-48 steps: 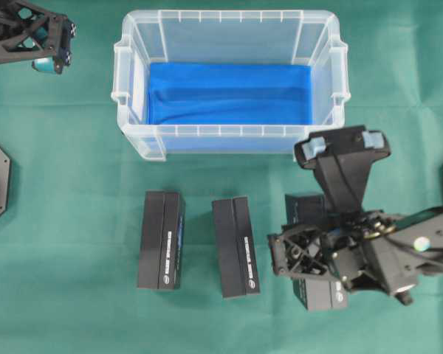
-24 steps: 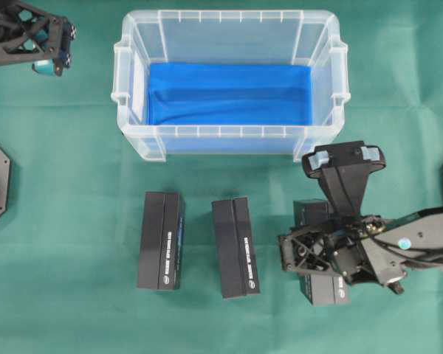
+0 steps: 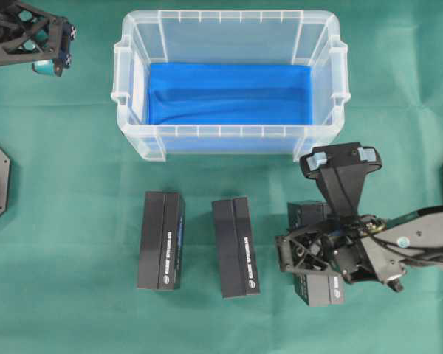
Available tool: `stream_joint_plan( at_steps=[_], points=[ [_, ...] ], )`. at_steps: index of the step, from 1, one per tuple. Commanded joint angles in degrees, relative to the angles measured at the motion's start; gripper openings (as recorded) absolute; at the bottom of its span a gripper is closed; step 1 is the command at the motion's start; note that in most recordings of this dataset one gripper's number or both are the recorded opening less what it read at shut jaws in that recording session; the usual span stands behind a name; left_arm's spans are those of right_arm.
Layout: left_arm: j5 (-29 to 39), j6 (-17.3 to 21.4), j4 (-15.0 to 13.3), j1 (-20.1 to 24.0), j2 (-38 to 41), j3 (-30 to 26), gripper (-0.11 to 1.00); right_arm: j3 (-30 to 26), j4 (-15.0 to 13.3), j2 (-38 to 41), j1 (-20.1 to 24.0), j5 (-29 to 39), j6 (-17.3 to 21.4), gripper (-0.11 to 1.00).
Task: Take out the box from the case.
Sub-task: 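Carry the box forward and set it on the cloth right of the middle box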
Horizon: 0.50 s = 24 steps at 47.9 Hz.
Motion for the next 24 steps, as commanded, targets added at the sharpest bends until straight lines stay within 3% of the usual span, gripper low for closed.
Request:
stream_joint_plan(
  at_steps=[1, 13, 19, 24],
  points=[
    [-0.2, 0.0, 0.1, 0.0, -0.6, -0.6, 0.96, -0.6, -0.2, -1.8, 0.0, -0.4, 0.0, 0.67],
    [-0.1, 0.1, 0.1, -0.1, -0.6, -0.6, 0.96, -1.2, -0.2, -1.8, -0.1, 0.8, 0.4, 0.69],
    [-0.2, 0.1, 0.2, -0.1, -0.6, -0.6, 0.96, -2.1, -0.3, -1.8, 0.0, 4.8, 0.3, 0.93],
    [-0.1, 0.1, 0.1, -0.1, -0.6, -0.6, 0.96, -2.6, -0.3, -1.8, -0.1, 6.6, 0.0, 0.95]
  ],
)
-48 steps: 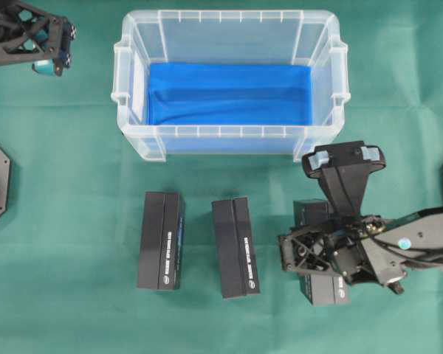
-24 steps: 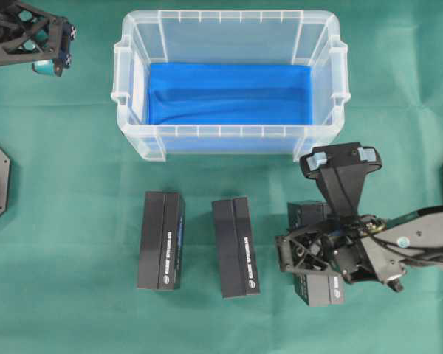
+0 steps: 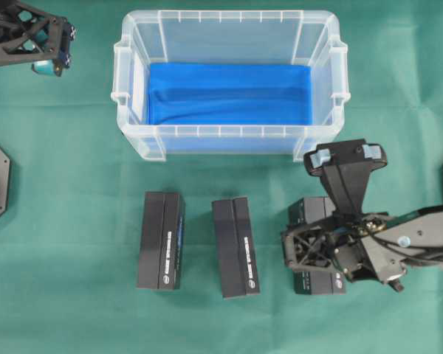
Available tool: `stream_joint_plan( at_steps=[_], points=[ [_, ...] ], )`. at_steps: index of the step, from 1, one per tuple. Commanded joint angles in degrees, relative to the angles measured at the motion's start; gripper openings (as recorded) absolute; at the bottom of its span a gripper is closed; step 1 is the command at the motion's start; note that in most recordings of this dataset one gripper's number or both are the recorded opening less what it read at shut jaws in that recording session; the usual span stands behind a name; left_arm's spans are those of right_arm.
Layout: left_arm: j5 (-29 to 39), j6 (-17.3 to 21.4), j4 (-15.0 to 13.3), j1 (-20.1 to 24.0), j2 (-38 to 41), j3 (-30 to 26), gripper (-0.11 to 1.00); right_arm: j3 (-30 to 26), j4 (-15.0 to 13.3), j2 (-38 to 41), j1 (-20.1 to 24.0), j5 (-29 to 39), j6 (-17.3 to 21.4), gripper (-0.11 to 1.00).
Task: Take out the box from the case.
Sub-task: 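Carry the box forward and set it on the cloth right of the middle box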
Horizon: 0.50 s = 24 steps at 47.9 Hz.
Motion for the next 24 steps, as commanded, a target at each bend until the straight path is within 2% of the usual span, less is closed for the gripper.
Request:
stream_joint_plan(
  at_steps=[1, 15, 24],
  points=[
    [-0.2, 0.1, 0.2, -0.1, -0.6, -0.7, 0.96, -1.6, -0.2, -1.8, 0.0, 0.9, -0.2, 0.95],
    [-0.1, 0.0, 0.2, -0.1, -0.6, -0.7, 0.96, -2.8, -0.2, -2.5, 0.1, 1.1, -0.3, 0.94],
    [-0.1, -0.1, 0.2, -0.1, -0.6, -0.7, 0.96, -2.0, -0.2, -6.3, 0.6, 2.0, -0.2, 0.94]
  ],
)
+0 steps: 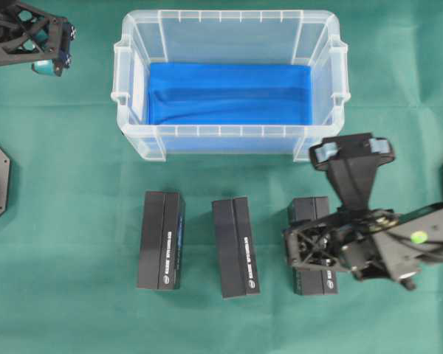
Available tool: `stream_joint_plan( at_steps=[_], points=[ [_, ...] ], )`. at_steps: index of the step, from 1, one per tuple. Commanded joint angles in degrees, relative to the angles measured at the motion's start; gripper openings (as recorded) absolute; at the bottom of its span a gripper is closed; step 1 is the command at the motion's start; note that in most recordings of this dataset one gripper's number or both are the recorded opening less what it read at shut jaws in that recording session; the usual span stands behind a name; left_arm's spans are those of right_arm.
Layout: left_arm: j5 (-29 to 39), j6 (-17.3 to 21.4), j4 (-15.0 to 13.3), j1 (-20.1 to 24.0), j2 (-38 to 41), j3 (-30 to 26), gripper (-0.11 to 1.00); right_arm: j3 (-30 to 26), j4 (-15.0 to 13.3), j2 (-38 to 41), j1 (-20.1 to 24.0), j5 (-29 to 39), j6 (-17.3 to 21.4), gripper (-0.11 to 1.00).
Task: Take out the box from the case.
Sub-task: 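Carry the box forward and set it on the cloth right of the middle box, then open the right gripper and withdraw it to the upper right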
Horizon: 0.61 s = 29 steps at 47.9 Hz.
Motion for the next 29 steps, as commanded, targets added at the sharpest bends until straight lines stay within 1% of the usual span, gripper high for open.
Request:
stream_joint_plan(
  at_steps=[1, 10, 16, 29],
  points=[
    [-0.1, -0.1, 0.2, -0.1, -0.6, -0.6, 0.96, -0.3, -0.2, -3.6, 0.6, 1.1, 0.0, 0.94],
    [-0.2, -0.4, 0.2, -0.1, -0.6, -0.6, 0.96, 1.3, -0.2, -8.1, 2.1, 5.8, 0.0, 0.94],
    [-0.1, -0.7, 0.2, -0.1, -0.6, -0.6, 0.96, 3.3, 0.2, -11.6, 3.9, 8.5, 0.5, 0.94],
    [-0.1, -2.0, 0.2, -0.4, -0.6, -0.6, 0.96, 7.6, 0.6, -18.5, 7.3, 10.7, 2.8, 0.94]
  ],
)
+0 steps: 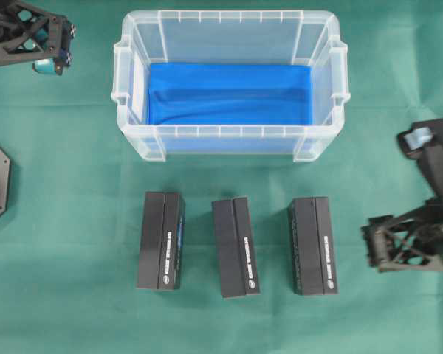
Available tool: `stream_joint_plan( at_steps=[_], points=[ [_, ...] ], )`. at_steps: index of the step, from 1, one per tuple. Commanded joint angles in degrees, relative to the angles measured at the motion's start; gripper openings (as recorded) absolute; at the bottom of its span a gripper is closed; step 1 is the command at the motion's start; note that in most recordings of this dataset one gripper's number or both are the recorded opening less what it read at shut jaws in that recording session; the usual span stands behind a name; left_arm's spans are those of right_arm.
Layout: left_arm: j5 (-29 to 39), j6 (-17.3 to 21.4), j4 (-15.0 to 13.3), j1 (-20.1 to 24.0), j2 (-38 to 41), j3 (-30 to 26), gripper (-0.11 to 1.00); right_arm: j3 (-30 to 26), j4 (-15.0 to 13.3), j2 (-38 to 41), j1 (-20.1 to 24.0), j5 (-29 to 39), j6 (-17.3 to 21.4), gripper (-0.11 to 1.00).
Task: Take out the box from the case.
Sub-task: 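Open the right gripper and withdraw it to the upper right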
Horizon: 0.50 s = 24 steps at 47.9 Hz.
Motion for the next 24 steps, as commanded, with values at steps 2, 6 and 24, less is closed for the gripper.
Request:
stream_joint_plan(
  at_steps=[2, 6, 24],
  points=[
    [-0.1, -0.2, 0.2, -0.5, -0.6, -0.7, 0.96, 0.8, 0.1, -3.0, 1.1, 1.1, 0.5, 0.94],
    [-0.1, -0.3, 0.3, -1.0, -0.6, -0.7, 0.96, 1.7, 0.1, -4.4, 1.7, 1.3, 0.7, 0.94],
    [-0.1, -2.7, 0.2, -2.7, -0.4, -0.5, 0.96, 1.1, 0.1, -5.2, 2.4, 1.3, 0.7, 0.93]
  ],
)
